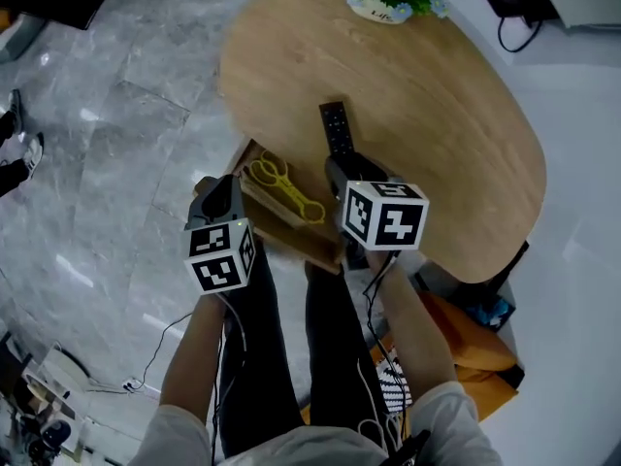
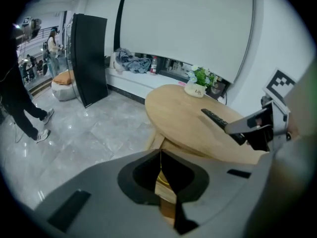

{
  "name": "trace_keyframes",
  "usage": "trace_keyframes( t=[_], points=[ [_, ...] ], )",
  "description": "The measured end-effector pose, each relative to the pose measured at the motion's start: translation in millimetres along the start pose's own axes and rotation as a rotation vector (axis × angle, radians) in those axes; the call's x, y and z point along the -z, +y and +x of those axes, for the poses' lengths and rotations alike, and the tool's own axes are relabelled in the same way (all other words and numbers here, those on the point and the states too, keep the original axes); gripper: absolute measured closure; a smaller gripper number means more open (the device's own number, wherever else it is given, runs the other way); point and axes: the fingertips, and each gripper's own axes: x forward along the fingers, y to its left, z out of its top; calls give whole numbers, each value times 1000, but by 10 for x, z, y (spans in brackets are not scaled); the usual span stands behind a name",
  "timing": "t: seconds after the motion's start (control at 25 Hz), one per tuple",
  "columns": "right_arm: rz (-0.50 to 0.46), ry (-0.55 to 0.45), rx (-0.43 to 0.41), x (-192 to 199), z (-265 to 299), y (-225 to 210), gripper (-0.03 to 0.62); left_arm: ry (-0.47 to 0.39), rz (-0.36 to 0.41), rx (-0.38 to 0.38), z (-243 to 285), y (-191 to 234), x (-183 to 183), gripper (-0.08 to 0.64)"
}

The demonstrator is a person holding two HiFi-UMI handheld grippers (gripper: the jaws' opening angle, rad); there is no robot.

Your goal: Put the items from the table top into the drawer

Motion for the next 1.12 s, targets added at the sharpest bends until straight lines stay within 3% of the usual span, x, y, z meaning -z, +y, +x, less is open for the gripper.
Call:
trace_keyframes(
  t=[0.36, 0.72, 1.12],
  points=[
    [-170, 106, -125, 499, 96, 683, 405, 36, -74, -30, -184, 317, 370, 549],
    [-294, 232, -132, 1239, 205, 672, 403, 114, -84, -23, -195, 295, 836, 549],
    [-127, 246, -13, 1603, 429, 276, 402, 174, -58, 31, -31, 8, 1031, 549]
  ],
)
